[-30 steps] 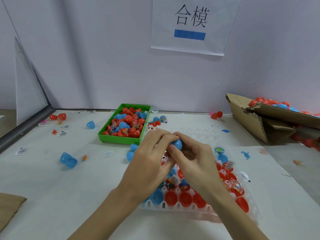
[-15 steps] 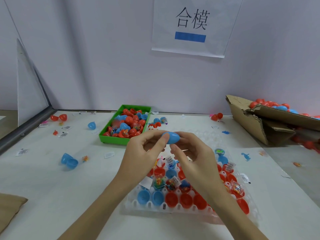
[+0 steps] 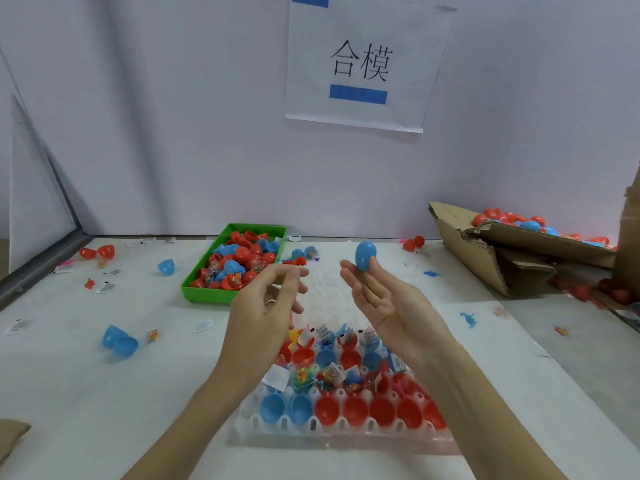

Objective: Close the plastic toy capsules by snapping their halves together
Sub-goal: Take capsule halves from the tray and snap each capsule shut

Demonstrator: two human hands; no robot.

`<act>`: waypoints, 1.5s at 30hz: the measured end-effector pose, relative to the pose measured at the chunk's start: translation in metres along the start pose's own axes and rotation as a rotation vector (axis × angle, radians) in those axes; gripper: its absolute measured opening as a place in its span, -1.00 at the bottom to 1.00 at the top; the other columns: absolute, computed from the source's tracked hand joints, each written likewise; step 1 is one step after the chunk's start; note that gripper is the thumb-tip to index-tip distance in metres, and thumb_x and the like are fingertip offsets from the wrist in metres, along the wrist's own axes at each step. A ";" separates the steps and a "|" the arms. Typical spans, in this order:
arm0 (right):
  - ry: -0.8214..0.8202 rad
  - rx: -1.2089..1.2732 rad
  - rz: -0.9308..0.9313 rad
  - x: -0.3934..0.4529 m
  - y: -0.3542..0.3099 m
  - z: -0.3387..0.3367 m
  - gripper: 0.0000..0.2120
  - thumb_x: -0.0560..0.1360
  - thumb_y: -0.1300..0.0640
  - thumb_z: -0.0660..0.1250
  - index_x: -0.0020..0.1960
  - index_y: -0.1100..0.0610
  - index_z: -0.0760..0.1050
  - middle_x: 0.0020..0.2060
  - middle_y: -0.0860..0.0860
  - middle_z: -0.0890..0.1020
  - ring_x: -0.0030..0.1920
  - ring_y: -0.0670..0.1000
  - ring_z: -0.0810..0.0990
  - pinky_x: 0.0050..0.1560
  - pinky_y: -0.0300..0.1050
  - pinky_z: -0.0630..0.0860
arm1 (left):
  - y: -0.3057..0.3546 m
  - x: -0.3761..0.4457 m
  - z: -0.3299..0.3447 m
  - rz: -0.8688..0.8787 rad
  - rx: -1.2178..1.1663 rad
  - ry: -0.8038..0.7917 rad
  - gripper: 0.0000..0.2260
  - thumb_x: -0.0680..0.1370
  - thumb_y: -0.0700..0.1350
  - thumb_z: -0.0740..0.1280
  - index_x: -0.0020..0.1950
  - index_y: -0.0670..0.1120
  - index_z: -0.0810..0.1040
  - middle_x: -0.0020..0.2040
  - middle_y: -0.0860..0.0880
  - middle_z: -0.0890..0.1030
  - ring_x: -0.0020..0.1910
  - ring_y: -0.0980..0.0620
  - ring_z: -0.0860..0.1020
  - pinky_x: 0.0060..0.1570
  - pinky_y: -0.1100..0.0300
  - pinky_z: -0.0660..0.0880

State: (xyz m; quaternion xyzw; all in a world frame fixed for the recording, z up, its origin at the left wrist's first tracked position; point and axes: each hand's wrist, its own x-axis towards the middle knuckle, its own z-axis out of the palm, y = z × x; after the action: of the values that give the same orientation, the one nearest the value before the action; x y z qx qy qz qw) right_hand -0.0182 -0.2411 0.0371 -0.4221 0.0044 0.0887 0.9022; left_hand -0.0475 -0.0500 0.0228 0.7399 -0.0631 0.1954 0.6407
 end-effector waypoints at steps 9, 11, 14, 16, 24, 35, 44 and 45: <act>0.265 0.285 -0.204 0.094 -0.128 -0.032 -0.65 0.75 0.12 0.08 0.37 0.33 0.43 0.33 0.17 0.59 0.08 0.05 0.68 0.00 -0.23 0.64 | -0.003 0.004 -0.009 -0.016 -0.001 0.020 -0.65 0.56 0.20 0.22 -0.09 -0.01 0.67 -0.22 -0.03 0.68 -0.29 0.01 0.63 -0.39 0.28 0.55; 0.308 0.178 -0.182 0.099 -0.128 -0.039 -0.66 0.76 0.16 0.04 0.42 0.31 0.39 0.39 0.14 0.54 0.24 0.05 0.63 -0.03 -0.23 0.61 | -0.004 0.006 -0.011 -0.017 -0.006 0.026 -0.65 0.60 0.17 0.22 -0.10 -0.03 0.68 -0.23 -0.03 0.69 -0.30 -0.01 0.63 -0.39 0.30 0.53; 0.332 -0.063 -0.146 0.095 -0.102 -0.046 -0.70 0.73 0.23 0.13 0.43 0.29 0.37 0.30 0.14 0.61 0.18 0.08 0.66 -0.11 -0.25 0.57 | -0.006 0.010 -0.014 -0.016 -0.005 0.032 -0.65 0.69 0.05 0.21 -0.12 -0.08 0.68 -0.22 -0.04 0.70 -0.33 0.02 0.61 -0.38 0.29 0.50; 0.336 -0.399 -0.150 0.086 -0.077 -0.050 -0.73 0.68 0.20 0.27 0.34 0.30 0.47 0.10 0.12 0.71 -0.02 0.05 0.73 -0.17 -0.23 0.59 | -0.007 0.011 -0.014 -0.014 -0.005 0.030 -0.63 0.72 0.01 0.20 -0.12 -0.11 0.68 -0.22 -0.05 0.69 -0.33 0.02 0.60 -0.38 0.30 0.49; 0.123 -1.951 0.005 0.058 -0.083 -0.071 -0.98 0.54 0.09 0.48 -0.06 0.03 0.69 -0.09 -0.04 0.70 -0.13 -0.09 0.64 -0.20 -0.30 0.55 | -0.007 0.010 -0.014 0.012 0.022 0.016 -0.59 0.74 0.03 0.18 -0.14 -0.11 0.68 -0.25 -0.03 0.69 -0.34 0.09 0.58 -0.38 0.32 0.48; 0.001 -1.928 0.192 0.052 -0.094 -0.081 -0.92 0.56 0.12 0.46 0.05 0.03 0.68 -0.12 -0.07 0.67 -0.15 -0.05 0.69 -0.32 -0.39 0.53 | -0.009 0.009 -0.009 -0.006 0.058 0.023 -0.61 0.73 0.02 0.19 -0.14 -0.09 0.69 -0.24 0.01 0.69 -0.30 0.07 0.61 -0.37 0.33 0.48; -0.022 -2.000 0.031 0.048 -0.085 -0.088 -0.91 0.54 0.10 0.48 0.02 0.08 0.71 -0.15 -0.10 0.68 -0.15 -0.06 0.65 -0.21 -0.35 0.55 | -0.009 0.009 -0.009 0.004 0.074 0.019 -0.61 0.72 0.03 0.19 -0.16 -0.07 0.68 -0.26 0.02 0.69 -0.29 0.07 0.62 -0.38 0.35 0.48; -0.016 -1.996 0.014 0.046 -0.085 -0.090 -0.92 0.54 0.10 0.49 0.00 0.08 0.71 -0.17 -0.11 0.68 -0.16 -0.06 0.66 -0.22 -0.34 0.57 | -0.008 0.009 -0.010 0.005 0.076 0.020 -0.61 0.73 0.03 0.19 -0.15 -0.07 0.68 -0.26 0.03 0.69 -0.30 0.08 0.62 -0.38 0.35 0.49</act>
State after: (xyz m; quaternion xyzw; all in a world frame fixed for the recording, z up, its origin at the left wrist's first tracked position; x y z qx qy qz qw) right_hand 0.0472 -0.3556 0.0401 -0.9863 -0.0758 0.0598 0.1336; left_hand -0.0388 -0.0379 0.0194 0.7615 -0.0509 0.2066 0.6122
